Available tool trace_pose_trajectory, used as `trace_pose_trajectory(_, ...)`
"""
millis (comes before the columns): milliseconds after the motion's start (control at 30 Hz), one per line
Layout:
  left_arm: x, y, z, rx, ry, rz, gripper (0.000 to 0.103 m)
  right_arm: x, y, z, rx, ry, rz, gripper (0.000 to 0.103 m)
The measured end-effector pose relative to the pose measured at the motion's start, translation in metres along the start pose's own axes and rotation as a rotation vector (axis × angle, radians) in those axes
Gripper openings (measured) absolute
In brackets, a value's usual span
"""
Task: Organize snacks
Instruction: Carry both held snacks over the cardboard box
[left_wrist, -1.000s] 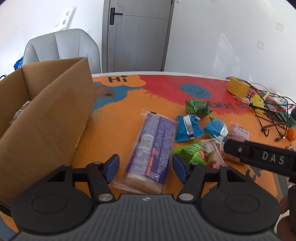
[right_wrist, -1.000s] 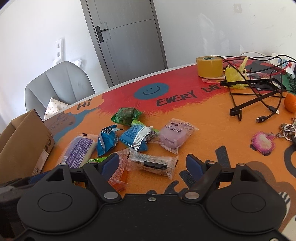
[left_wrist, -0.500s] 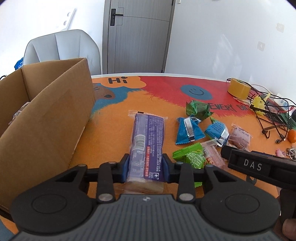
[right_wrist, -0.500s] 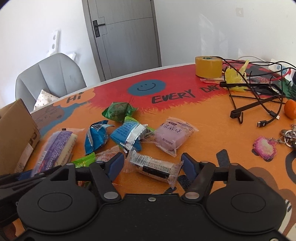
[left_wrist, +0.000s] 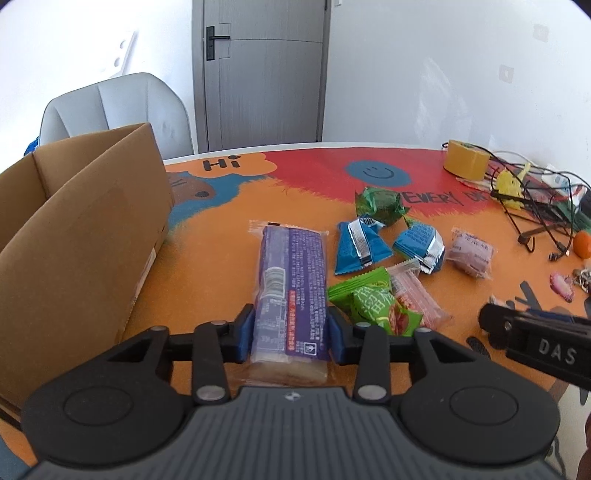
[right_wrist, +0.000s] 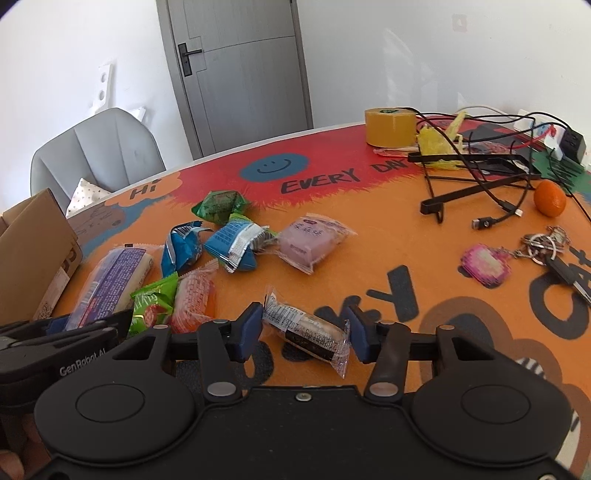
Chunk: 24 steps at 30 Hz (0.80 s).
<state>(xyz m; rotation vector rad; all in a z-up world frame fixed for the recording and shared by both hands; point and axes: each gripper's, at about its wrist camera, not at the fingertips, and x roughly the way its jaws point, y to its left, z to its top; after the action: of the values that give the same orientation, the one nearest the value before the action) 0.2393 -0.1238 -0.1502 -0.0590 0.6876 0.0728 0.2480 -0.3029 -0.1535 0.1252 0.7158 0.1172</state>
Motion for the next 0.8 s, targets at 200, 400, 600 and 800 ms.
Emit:
trace_pose_trajectory(200,-0.005,0.004,0.001,-0.028,0.002,-0.012,0.033,-0.005,-0.011,-0.001,0.036,-0.007,-0.005,0.050)
trace_pose_trajectory(400,-0.022,0.004,0.005,-0.019,-0.038,-0.012,0.032,-0.014,-0.010,0.002,0.047,-0.032,0.017,0.050)
trace_pose_trajectory(600,-0.041,0.007,0.013,-0.030,-0.080,-0.018,0.032,-0.027,-0.005,0.009,0.051,-0.068,0.042,0.050)
trace_pose_trajectory(800,-0.060,0.011,0.021,-0.024,-0.131,-0.017,0.032,-0.037,0.003,0.016,0.047,-0.101,0.063,0.050)
